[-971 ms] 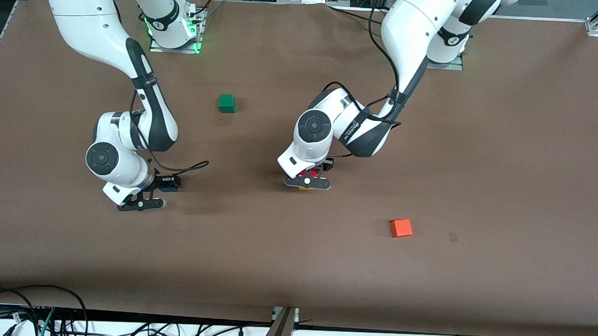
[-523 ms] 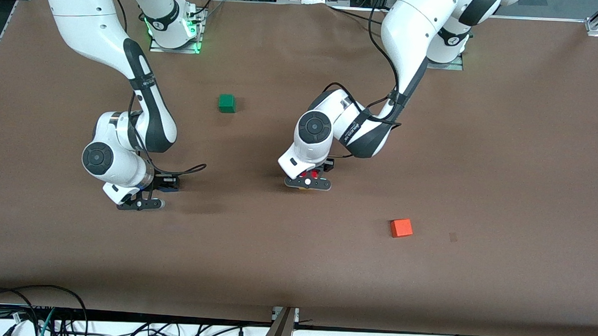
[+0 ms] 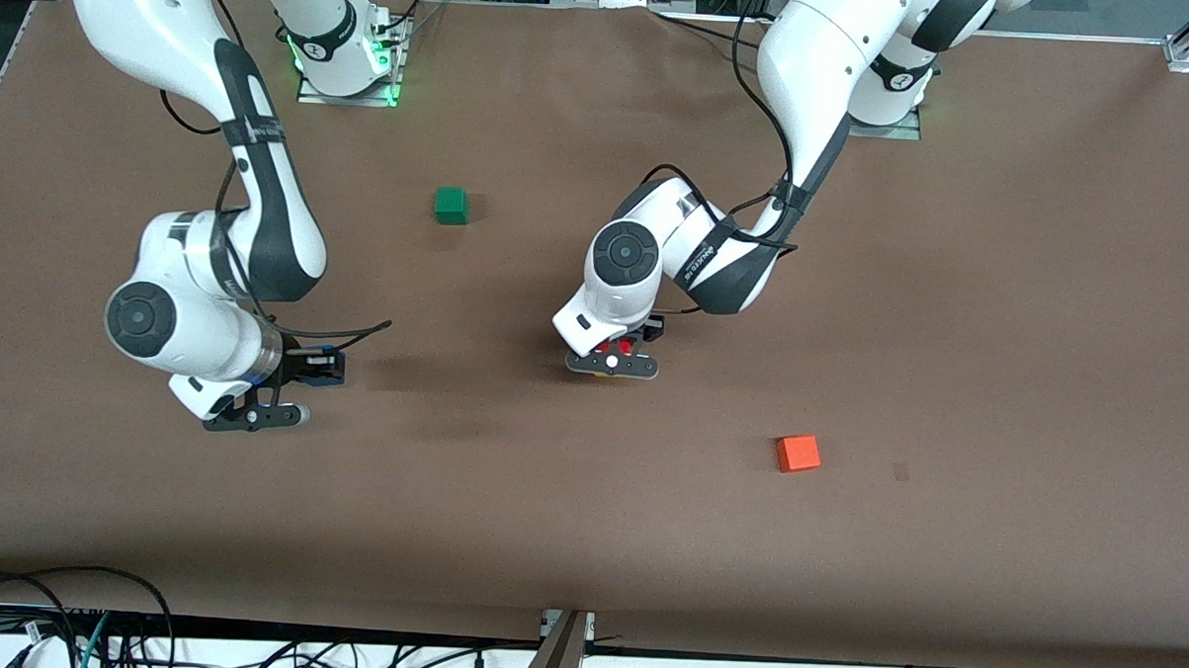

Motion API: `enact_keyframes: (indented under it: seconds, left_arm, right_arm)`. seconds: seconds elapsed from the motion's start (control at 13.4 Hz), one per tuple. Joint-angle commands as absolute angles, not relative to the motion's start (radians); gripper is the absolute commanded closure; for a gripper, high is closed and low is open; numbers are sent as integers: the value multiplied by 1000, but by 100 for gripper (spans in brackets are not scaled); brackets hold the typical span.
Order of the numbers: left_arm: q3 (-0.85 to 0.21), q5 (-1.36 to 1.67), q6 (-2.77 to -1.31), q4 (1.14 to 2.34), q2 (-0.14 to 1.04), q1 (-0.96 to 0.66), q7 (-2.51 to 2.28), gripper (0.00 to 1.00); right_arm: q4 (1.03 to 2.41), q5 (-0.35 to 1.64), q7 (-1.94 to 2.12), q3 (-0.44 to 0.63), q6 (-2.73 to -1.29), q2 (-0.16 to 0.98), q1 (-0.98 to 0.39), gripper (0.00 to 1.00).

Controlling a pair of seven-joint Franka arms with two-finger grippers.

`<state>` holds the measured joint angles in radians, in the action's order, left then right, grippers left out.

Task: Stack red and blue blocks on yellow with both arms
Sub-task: 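Open the left gripper and withdraw while the right gripper lifts blue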

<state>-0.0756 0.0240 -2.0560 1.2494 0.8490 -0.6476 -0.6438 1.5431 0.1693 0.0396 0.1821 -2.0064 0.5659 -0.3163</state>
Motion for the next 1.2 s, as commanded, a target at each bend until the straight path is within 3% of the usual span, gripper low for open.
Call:
enact_keyframes:
  seconds: [0.0, 0.07, 0.15, 0.6, 0.82, 1.12]
  left_arm:
    - [-61, 17, -2040, 1209, 870, -663, -664, 97]
    - [-61, 18, -2042, 1207, 870, -663, -690, 34]
    - [-61, 18, -2040, 1204, 868, -663, -698, 0]
    - [-26, 20, -1906, 1102, 818, -592, -684, 0]
    - [-32, 18, -1740, 996, 802, -439, -565, 0]
    - [-34, 29, -1568, 999, 625, -176, -257, 0]
  right_arm:
    - [1428, 195, 48, 181, -1889, 572, -318, 54]
    - [1411, 195, 48, 181, -1864, 571, -318, 54]
    - [1399, 195, 37, 179, -1843, 571, -318, 54]
    - [1341, 198, -145, 121, -1798, 574, -324, 54]
    - [1315, 193, -276, 34, -1807, 578, -334, 54]
    - [1217, 183, -473, 34, -1830, 645, -490, 54]
